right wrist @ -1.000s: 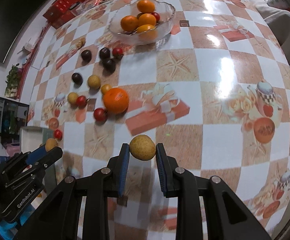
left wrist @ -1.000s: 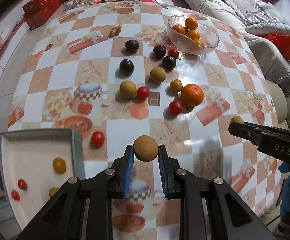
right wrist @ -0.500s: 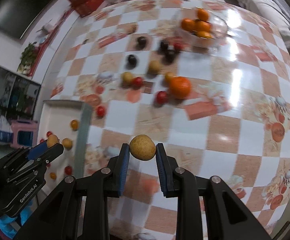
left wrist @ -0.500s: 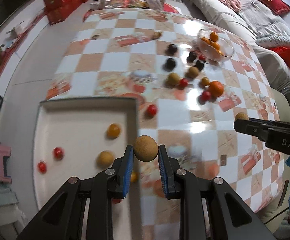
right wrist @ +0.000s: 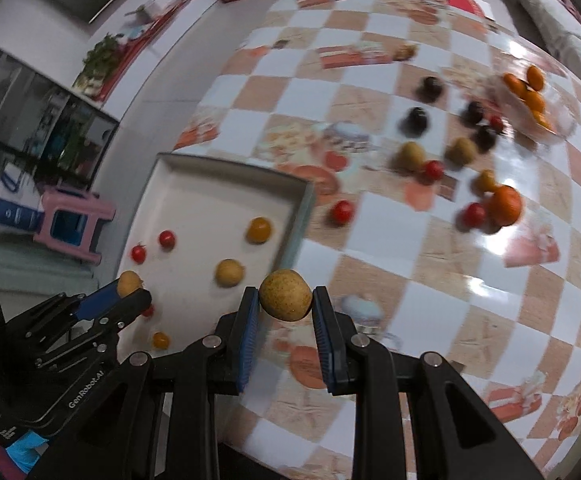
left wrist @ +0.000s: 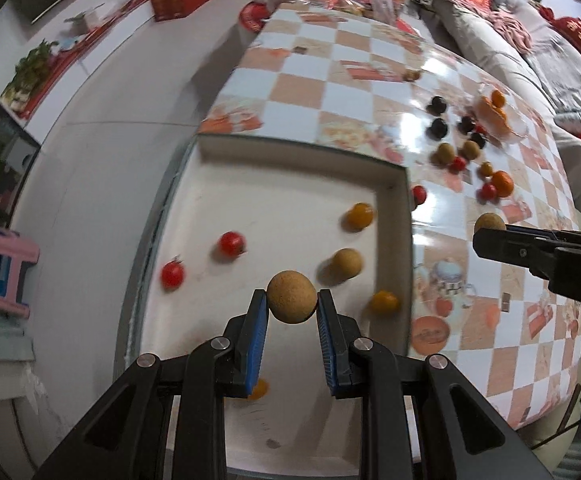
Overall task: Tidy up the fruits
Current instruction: 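Carry both fruits over the white tray and open both tools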
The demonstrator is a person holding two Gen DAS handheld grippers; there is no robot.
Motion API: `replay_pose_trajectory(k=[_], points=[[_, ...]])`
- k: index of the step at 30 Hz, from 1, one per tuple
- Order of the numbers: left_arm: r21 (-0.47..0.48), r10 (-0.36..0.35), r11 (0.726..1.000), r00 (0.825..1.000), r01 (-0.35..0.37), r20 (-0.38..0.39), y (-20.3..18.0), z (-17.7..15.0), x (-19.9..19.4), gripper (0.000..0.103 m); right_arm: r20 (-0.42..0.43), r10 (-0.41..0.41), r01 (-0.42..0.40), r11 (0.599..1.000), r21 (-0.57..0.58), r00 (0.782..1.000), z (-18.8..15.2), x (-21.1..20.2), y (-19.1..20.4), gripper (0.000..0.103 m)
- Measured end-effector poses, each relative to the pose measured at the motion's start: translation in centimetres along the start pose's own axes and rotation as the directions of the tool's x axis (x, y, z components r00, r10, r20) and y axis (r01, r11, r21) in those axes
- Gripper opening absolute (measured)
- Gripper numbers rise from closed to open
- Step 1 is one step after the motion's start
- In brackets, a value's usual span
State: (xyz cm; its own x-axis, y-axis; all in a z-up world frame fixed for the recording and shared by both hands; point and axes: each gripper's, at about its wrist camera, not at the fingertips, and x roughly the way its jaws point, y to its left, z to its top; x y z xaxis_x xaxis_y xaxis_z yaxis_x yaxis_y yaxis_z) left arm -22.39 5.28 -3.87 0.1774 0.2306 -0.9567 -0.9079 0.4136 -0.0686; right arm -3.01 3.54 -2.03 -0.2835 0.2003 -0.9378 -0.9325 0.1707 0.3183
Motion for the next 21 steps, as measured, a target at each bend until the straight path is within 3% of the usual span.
replay_pose_trajectory(k=[8,21], points=[[-0.042,0.013,0.999,1.000,-0.014,-0.020,2.6,-0.8,1.5,0.026,-0.046,0.008,-0.011,0.997,-0.070,0.999,1.0,2.9,4.1,0.029],[-0.065,0.030,0.997,0.998,-0.034,-0.049,3.5,0.0,5.3,0.026,-0.086,-0.003,-0.009,0.990,-0.139,0.996,4.3,8.4,6.7,0.029]])
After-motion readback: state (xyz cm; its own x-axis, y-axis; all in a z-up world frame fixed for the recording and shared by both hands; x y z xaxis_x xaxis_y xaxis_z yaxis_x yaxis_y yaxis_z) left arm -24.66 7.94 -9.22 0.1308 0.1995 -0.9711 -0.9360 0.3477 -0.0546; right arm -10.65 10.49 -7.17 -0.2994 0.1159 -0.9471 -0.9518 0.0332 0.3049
